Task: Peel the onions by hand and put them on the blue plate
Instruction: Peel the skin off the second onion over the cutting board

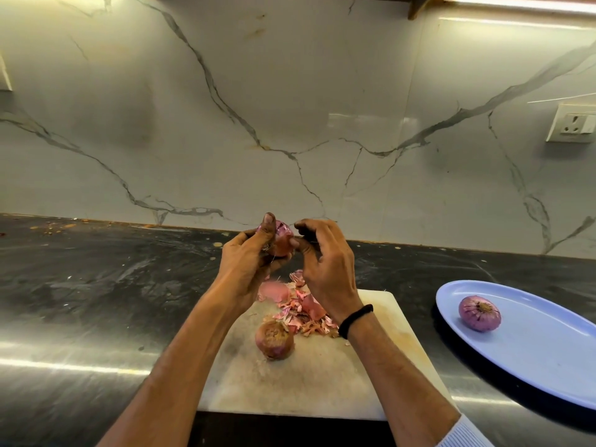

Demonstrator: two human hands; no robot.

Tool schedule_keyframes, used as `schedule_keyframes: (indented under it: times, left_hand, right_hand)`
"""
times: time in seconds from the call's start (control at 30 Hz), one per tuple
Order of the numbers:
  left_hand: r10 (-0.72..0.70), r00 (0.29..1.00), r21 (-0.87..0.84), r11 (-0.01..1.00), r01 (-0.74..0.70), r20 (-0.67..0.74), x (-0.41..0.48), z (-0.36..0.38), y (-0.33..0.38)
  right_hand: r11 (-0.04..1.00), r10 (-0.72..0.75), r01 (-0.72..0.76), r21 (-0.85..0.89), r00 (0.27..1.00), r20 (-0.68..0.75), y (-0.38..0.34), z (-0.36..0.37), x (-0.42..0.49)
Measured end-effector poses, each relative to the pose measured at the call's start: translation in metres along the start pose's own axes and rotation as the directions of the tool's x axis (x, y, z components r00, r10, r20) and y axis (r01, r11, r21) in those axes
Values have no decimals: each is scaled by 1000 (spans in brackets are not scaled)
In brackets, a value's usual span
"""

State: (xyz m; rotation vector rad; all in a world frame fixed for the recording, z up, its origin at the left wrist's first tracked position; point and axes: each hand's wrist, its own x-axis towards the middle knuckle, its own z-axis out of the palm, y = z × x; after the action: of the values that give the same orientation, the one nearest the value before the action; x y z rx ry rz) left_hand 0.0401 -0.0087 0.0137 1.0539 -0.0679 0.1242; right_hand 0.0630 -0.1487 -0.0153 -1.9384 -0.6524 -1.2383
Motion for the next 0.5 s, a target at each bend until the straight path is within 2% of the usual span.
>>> schedule_keyframes:
  times: [0.3,0.5]
  left_hand:
    - [36,996,89,995,-43,79,1,-2,-2]
    - [38,998,102,994,-43,47,2,-1,-5]
  right_hand:
    - [998,-37,35,-61,999,-38,0,-1,-2]
    - [989,-67,55,-135,994,-86,-4,0,-2]
